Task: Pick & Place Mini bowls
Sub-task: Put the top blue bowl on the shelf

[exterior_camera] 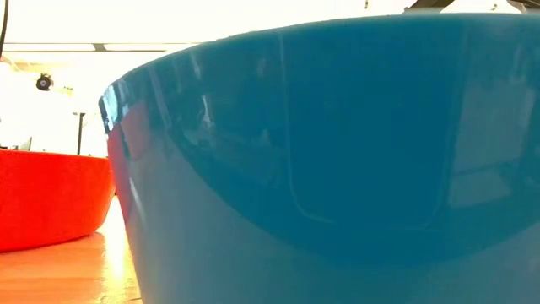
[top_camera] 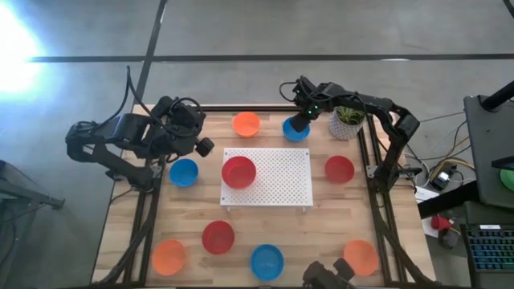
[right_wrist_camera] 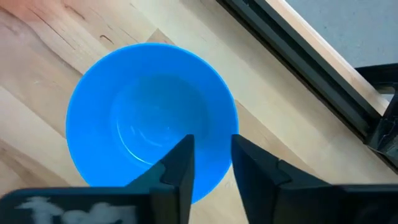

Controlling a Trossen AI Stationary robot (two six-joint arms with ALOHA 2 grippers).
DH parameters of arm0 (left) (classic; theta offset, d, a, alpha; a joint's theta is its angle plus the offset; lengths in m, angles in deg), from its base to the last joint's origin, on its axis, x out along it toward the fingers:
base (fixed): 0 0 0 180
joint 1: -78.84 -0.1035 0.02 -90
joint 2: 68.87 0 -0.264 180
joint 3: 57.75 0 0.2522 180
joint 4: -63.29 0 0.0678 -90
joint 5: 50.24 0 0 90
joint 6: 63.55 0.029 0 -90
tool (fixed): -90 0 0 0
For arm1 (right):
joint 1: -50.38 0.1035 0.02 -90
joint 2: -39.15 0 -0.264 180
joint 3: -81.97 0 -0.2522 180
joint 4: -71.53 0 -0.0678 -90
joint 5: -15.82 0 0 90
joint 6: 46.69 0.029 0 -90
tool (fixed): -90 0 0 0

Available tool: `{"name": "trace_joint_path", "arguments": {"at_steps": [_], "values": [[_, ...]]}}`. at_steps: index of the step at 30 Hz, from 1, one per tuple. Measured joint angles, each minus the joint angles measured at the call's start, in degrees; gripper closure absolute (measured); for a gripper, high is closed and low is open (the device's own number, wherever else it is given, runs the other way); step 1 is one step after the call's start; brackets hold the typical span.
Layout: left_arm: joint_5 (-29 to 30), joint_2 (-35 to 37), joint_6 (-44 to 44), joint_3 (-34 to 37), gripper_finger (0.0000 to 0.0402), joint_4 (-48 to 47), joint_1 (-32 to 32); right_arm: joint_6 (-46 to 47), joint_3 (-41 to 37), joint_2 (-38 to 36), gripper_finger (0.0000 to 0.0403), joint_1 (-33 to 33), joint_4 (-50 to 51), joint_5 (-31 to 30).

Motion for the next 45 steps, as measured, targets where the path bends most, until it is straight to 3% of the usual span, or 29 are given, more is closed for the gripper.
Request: {"name": "trace_joint_path", "arguments": {"at_steps": [9,22,26,32,37,45], "values": [[0.00,0.00,0.00,0.00,0.0401,-0.02,-0.01,-0.40,-0.37,1.27,0.0261,-1.19,-1.77,-0.29],[0.00,0.00,0.37,0.00,0.0402,-0.02,-0.01,0.57,-0.42,6.94,0.0271,-1.66,-1.49,1.03],[0.00,0.00,1.18,0.00,0.0401,-0.02,0.01,0.40,-0.42,7.72,0.0292,-1.61,-1.17,2.97],[0.00,0.00,1.24,0.00,0.0402,-0.02,-0.01,-0.88,-0.42,7.32,0.0382,-1.62,-1.31,3.35],[0.00,0.00,1.25,0.00,0.0402,-0.02,-0.01,-1.57,0.34,4.93,0.0393,-1.81,-0.95,3.22],[0.00,0.00,1.22,0.00,0.0402,-0.02,0.00,-2.77,8.51,-0.54,0.0394,-1.59,6.97,2.78]]}}
